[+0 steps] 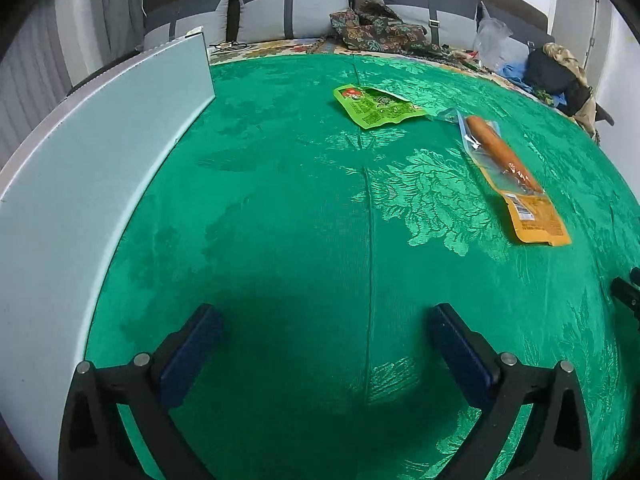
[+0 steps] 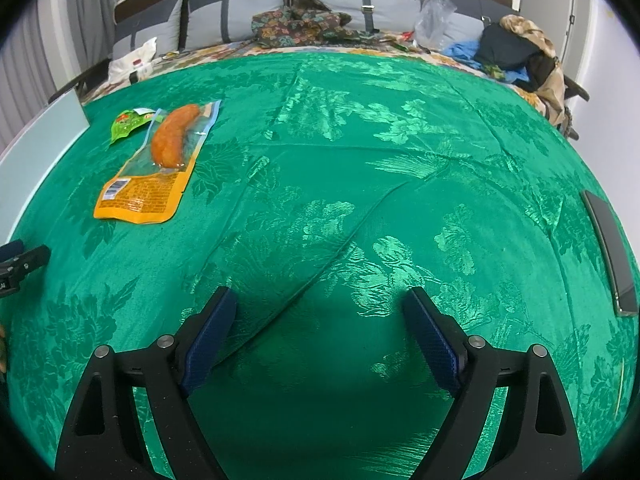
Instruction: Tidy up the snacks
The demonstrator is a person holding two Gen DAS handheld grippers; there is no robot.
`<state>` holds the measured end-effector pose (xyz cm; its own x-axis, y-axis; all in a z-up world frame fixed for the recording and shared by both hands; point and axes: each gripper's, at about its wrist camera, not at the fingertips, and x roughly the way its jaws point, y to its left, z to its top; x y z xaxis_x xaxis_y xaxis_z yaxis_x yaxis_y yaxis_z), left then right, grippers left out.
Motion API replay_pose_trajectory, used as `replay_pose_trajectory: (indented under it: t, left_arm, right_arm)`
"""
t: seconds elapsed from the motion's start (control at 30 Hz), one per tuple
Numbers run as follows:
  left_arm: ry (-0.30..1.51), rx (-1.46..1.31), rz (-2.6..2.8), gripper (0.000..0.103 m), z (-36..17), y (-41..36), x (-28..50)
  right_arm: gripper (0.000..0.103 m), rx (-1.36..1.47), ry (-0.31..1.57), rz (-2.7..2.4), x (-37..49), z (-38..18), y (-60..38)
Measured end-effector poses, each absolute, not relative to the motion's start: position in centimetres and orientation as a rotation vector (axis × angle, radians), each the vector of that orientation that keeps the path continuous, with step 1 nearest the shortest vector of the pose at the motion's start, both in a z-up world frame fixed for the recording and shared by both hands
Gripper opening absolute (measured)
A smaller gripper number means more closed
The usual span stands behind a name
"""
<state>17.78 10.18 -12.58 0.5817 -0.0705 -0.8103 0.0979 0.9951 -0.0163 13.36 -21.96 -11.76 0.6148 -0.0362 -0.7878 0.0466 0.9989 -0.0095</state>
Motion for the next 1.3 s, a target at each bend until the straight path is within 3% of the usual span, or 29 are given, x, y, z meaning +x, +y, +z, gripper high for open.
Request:
replay_pose_trajectory:
  t: [1.03, 1.3]
  left_arm:
    - [0.945, 0.026, -0.102, 0.103, -12.5, 10.2, 17.8]
    - [0.945, 0.026, -0.102, 0.103, -12.5, 10.2, 17.8]
  right_arm:
    - [0.09, 0.008, 0.917, -0.053, 13.6, -11.8, -21.8]
    - [0.089, 0.153, 0.939, 0.078, 19.0, -8.4, -18.0]
